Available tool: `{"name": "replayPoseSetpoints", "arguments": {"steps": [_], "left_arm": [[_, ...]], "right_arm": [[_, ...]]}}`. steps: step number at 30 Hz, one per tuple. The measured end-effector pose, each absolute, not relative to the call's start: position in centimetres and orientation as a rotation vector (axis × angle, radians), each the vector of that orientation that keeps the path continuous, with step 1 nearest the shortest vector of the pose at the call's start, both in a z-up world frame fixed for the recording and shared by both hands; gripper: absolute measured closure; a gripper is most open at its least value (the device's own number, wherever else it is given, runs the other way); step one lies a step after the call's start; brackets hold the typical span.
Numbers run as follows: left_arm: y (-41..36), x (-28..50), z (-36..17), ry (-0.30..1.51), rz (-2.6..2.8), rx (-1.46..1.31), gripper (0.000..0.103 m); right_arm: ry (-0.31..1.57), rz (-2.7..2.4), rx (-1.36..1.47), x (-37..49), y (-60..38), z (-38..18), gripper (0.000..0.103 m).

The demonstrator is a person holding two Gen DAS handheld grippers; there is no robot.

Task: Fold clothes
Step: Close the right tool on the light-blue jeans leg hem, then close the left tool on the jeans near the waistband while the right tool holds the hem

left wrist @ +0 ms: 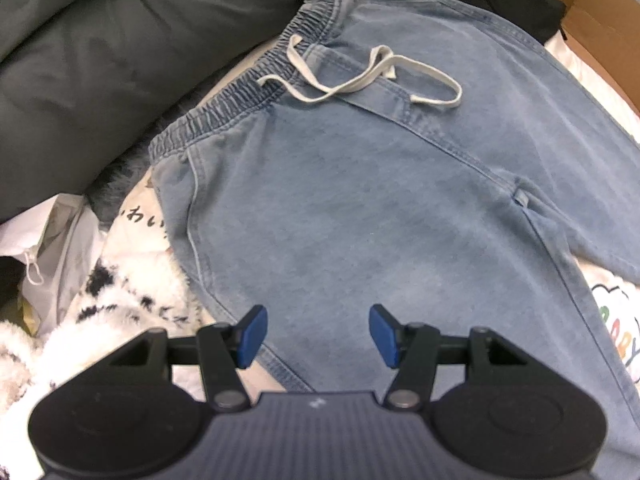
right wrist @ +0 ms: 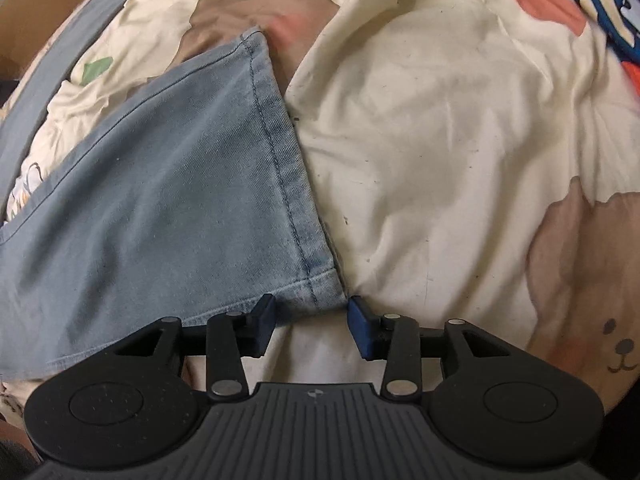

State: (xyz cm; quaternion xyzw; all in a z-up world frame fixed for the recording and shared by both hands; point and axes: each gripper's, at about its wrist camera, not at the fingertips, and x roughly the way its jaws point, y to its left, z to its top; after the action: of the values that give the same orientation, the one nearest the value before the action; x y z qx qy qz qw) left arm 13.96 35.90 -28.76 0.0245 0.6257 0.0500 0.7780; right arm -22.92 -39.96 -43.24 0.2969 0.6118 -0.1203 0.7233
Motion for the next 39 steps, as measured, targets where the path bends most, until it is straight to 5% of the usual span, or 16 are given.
{"name": "replayPoseSetpoints", "arguments": {"steps": [4,21,24,28,39], "left_arm": [[36.0,14.0,-28.8,1.355,0.112,0.056,0.043],[36.0,13.9,-29.3,1.365,0.089,0.062,0.043],[36.2,13.6,-29.3,1.366,0.092,0.059,0.043],[36.8,13.1,-29.3,1.364,0.100,0.052,0.043],[39.9,11.2,-31.1,1.374,0.154,-0.110,0.046]], "right_arm": [[1.324,-0.250,0.710,-23.0,-40.3,-43.8,0.045],[1.258,-0.064,0.867,-21.6,-41.7,-42.9,0.052],[1.279,-0.073,0.914,-21.1,-42.1,-44.3,0.059],[1.307,-0.092,0.922,-20.5,-42.3,-45.3,0.093],[1.316,-0.083,0.893,-18.8,-44.7,-39.9,0.094]]}}
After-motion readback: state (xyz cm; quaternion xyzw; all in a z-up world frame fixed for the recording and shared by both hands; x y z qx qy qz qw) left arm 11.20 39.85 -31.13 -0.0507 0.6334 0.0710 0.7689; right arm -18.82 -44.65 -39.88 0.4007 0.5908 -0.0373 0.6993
